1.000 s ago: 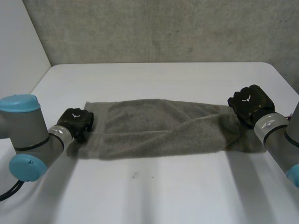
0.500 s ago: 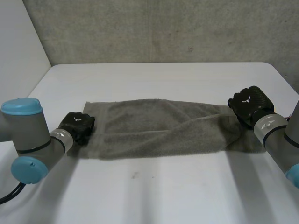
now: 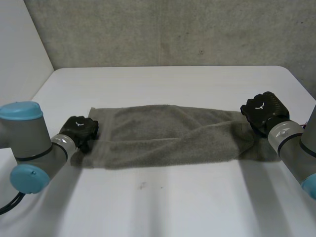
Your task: Fold the towel.
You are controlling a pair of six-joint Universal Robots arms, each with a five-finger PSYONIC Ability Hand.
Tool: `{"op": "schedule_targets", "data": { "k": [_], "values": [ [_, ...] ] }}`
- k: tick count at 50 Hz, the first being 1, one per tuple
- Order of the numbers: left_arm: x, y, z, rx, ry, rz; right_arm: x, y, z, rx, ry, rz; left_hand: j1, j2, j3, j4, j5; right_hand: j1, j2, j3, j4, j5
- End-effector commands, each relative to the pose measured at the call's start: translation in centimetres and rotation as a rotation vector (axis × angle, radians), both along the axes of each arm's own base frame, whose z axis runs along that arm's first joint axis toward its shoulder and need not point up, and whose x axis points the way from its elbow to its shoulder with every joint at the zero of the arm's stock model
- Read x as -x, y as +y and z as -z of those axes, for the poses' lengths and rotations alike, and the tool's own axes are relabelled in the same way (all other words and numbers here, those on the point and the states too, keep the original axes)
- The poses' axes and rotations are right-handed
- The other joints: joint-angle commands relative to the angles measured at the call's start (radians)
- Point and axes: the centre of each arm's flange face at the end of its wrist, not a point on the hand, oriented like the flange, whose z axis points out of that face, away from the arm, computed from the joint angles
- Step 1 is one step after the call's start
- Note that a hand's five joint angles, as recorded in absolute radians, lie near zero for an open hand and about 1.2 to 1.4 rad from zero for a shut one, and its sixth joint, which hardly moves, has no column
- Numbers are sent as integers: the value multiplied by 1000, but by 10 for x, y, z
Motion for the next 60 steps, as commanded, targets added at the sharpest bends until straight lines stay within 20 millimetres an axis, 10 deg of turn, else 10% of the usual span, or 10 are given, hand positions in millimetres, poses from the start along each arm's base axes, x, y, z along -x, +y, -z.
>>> {"op": "schedule_targets", "data": {
  "k": [1, 11, 27, 45, 60],
  "values": [
    [0, -1, 4, -5, -1, 1, 0, 0, 1, -1, 1, 0, 199, 199, 199, 200, 200, 417, 209, 204, 198, 224],
    [2, -5, -5, 66, 12, 1, 0, -1, 1, -3, 2, 1, 657, 656, 656, 657, 657, 417, 209, 204, 198, 224],
    [3, -8, -45, 223, 52, 3, 1, -17, -17, 58, -28, 8, 657, 657, 656, 658, 658, 417, 209, 204, 198, 224],
    [11, -76, -41, 408, 85, -62, -5, -110, 19, 110, -135, 70, 657, 657, 656, 658, 658, 417, 209, 204, 198, 224],
    [21, -109, -14, 404, 76, -63, -5, -141, 52, 141, -123, 119, 657, 657, 656, 658, 658, 417, 209, 204, 198, 224]
  ]
}}
